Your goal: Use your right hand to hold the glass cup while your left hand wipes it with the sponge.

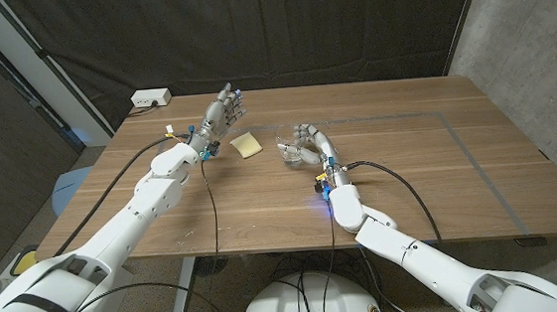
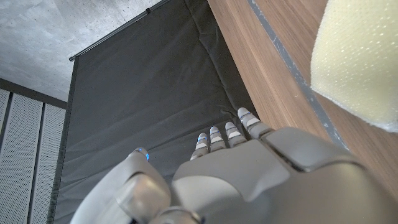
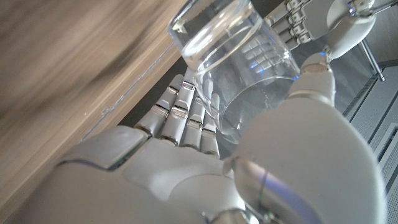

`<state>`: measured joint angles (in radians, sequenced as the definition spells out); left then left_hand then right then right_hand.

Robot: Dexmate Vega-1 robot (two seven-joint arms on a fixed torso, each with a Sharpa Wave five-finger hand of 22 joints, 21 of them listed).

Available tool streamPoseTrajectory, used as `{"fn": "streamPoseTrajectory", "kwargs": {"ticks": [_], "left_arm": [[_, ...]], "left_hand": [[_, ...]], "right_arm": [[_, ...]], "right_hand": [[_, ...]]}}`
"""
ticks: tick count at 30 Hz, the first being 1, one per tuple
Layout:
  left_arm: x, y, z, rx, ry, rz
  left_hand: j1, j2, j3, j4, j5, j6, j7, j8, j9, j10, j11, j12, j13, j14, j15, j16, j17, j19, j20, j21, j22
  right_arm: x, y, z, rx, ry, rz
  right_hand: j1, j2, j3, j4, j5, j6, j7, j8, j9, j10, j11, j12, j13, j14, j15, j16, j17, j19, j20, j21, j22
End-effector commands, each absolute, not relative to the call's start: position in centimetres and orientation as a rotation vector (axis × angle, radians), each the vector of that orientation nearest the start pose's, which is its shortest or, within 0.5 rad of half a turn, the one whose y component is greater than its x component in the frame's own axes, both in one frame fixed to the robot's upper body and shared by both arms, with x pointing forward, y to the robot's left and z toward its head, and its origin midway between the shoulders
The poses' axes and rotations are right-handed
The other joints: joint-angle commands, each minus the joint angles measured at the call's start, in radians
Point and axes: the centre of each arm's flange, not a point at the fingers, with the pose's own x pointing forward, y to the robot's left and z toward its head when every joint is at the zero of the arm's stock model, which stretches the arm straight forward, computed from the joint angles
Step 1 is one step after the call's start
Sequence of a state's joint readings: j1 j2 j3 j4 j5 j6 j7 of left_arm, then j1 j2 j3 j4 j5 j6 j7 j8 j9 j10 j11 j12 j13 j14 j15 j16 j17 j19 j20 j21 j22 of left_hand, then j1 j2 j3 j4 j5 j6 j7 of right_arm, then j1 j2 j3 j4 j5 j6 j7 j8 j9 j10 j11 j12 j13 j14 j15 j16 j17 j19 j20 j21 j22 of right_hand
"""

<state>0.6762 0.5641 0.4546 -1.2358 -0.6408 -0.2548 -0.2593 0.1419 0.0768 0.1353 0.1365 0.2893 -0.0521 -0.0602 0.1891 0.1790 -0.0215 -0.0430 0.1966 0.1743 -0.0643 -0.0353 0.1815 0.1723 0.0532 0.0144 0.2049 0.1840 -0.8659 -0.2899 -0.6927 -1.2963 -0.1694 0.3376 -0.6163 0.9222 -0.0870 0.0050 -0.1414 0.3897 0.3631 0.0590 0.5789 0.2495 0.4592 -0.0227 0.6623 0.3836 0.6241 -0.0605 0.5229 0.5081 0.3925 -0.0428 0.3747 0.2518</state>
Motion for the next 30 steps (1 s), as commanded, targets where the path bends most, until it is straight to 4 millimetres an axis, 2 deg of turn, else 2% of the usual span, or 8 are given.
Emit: {"fn": "streamPoseTrajectory", "kwargs": {"ticks": [1,7,12,14,18,19,28,30], "left_arm": [[65.0,27.8,3.2,0.273,-0.596,-0.336],[63.5,28.5,3.8,0.451,-0.576,-0.187],[62.2,28.9,4.3,0.640,-0.541,-0.052],[61.7,29.0,4.5,0.707,-0.527,0.001],[60.9,29.2,4.7,0.821,-0.516,0.098],[60.8,29.2,4.7,0.849,-0.513,0.121],[60.4,29.1,4.9,0.999,-0.451,0.213],[60.4,29.0,4.9,1.030,-0.428,0.223]], "left_hand": [[0.020,-0.010,-0.012,-0.013,0.007,-0.003,-0.005,0.003,0.004,0.004,-0.004,-0.001,0.006,0.049,-0.013,0.015,0.004,0.009,-0.002,0.006,0.003],[0.089,-0.040,-0.011,-0.061,0.001,0.026,-0.017,0.016,0.005,0.041,-0.002,0.008,0.009,0.111,-0.011,0.025,0.007,0.008,0.011,0.008,0.005],[0.214,-0.032,0.024,-0.134,-0.016,0.060,-0.026,0.032,0.009,0.062,-0.017,0.011,0.014,0.145,-0.007,0.026,0.013,-0.003,0.022,0.011,0.012],[0.264,-0.024,0.041,-0.162,-0.029,0.092,-0.029,0.043,0.010,0.093,-0.013,0.020,0.017,0.183,-0.013,0.038,0.021,-0.003,0.025,0.017,0.018],[0.361,-0.017,0.070,-0.219,-0.058,0.172,-0.032,0.069,0.013,0.176,-0.017,0.042,0.024,0.251,-0.031,0.062,0.042,0.045,0.021,0.050,0.031],[0.376,-0.020,0.073,-0.229,-0.063,0.188,-0.035,0.074,0.013,0.191,-0.027,0.045,0.026,0.265,-0.036,0.067,0.046,0.056,0.022,0.057,0.033],[0.439,-0.061,0.071,-0.272,-0.075,0.270,-0.018,0.099,0.015,0.264,-0.045,0.059,0.032,0.337,-0.060,0.092,0.065,0.136,0.012,0.101,0.043],[0.467,-0.070,0.074,-0.285,-0.074,0.303,-0.018,0.109,0.015,0.289,-0.052,0.062,0.033,0.358,-0.068,0.098,0.070,0.171,0.009,0.119,0.045]], "right_arm": [[60.1,-11.7,-9.1,-0.392,-0.845,-0.085],[59.8,-12.2,-8.8,-0.394,-0.857,-0.100],[59.7,-12.5,-8.5,-0.396,-0.867,-0.103],[59.6,-12.6,-8.4,-0.400,-0.871,-0.106],[59.4,-12.8,-8.2,-0.403,-0.876,-0.117],[59.4,-12.9,-8.2,-0.404,-0.878,-0.118],[59.1,-13.4,-7.6,-0.411,-0.899,-0.138],[59.0,-13.5,-7.6,-0.415,-0.903,-0.137]], "right_hand": [[0.104,0.117,-0.003,0.002,0.000,0.197,-0.194,0.009,0.004,0.122,-0.120,0.007,0.005,-0.001,-0.158,0.001,0.004,0.007,-0.010,0.007,0.003],[0.104,0.119,-0.003,0.005,-0.003,0.193,-0.193,0.010,0.005,0.119,-0.119,0.010,0.008,-0.003,-0.158,-0.001,0.006,0.004,-0.013,0.007,0.004],[0.105,0.121,-0.003,0.006,-0.005,0.193,-0.192,0.012,0.006,0.117,-0.120,0.012,0.011,-0.003,-0.159,-0.002,0.009,0.003,-0.014,0.008,0.005],[0.104,0.121,-0.003,0.007,-0.006,0.193,-0.193,0.013,0.007,0.117,-0.117,0.014,0.013,-0.002,-0.159,-0.002,0.010,0.002,-0.013,0.009,0.005],[0.104,0.121,-0.004,0.008,-0.008,0.192,-0.193,0.015,0.008,0.115,-0.118,0.017,0.016,-0.003,-0.158,-0.002,0.013,0.001,-0.013,0.009,0.006],[0.105,0.122,-0.004,0.008,-0.008,0.193,-0.194,0.016,0.008,0.114,-0.119,0.017,0.016,-0.003,-0.159,-0.003,0.013,0.001,-0.014,0.010,0.006],[0.107,0.123,-0.005,0.009,-0.012,0.190,-0.194,0.018,0.011,0.113,-0.119,0.023,0.021,0.000,-0.160,-0.003,0.019,-0.002,-0.015,0.011,0.007],[0.108,0.123,-0.005,0.008,-0.013,0.189,-0.193,0.019,0.011,0.113,-0.119,0.023,0.022,0.000,-0.160,-0.002,0.021,-0.003,-0.016,0.011,0.008]]}}
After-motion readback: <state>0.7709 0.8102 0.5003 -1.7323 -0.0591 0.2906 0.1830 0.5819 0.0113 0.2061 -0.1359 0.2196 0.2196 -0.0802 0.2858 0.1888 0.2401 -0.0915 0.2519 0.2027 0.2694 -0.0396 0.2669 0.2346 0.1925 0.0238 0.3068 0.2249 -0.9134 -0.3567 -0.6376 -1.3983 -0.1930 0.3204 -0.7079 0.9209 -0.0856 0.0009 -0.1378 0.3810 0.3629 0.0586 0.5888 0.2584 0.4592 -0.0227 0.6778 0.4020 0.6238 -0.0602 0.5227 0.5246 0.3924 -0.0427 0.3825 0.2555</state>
